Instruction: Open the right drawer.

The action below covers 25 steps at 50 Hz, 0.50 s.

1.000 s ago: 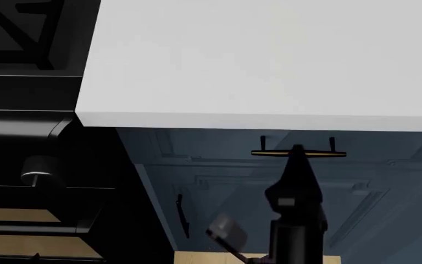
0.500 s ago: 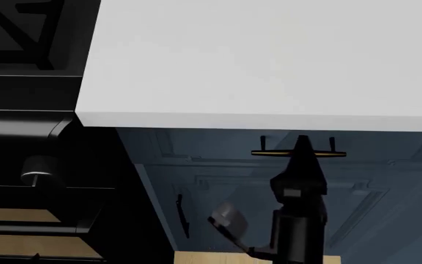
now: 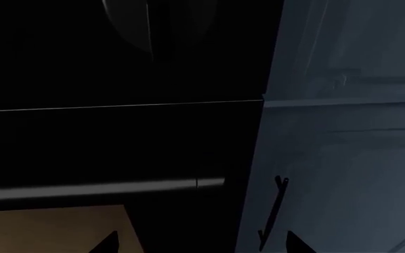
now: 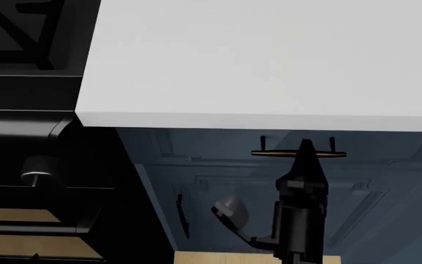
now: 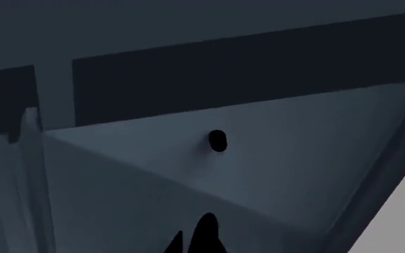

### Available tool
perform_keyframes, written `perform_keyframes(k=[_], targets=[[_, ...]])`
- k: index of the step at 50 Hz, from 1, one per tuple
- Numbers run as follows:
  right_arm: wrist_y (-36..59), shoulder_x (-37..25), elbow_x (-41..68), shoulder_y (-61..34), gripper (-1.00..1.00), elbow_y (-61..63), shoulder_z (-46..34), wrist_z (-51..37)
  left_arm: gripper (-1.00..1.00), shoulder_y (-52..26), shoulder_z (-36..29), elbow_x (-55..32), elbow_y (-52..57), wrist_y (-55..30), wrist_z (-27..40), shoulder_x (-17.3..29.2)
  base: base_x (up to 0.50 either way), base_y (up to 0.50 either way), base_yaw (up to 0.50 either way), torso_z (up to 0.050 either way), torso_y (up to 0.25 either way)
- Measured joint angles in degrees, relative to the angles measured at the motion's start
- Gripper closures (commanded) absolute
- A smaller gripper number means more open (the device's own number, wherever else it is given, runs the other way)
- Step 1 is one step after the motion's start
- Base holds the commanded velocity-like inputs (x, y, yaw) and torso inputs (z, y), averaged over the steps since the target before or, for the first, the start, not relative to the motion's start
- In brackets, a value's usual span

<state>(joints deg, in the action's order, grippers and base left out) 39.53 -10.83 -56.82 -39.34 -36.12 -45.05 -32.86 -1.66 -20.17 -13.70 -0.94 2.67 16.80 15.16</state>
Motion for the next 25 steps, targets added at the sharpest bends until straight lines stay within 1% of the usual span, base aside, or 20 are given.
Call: perform_keyframes(k=[15,25], targets=[[-2.46,1.02,1.31,-0.59,1.0,-3.11,1.36,-3.91,-1.0,0.02,-0.28,-0.11,0.26,-0.04,0.41,0.23,0.0,0.0,0.0,0.0,0.0],[-2.58,0.15,1.88,-0.22,1.0,-1.26,0.96,-2.97,-1.0,-0.13,-0.47,-0.22,0.06,0.04,0.53,0.32,0.0,0.0,0.0,0.0,0.002]])
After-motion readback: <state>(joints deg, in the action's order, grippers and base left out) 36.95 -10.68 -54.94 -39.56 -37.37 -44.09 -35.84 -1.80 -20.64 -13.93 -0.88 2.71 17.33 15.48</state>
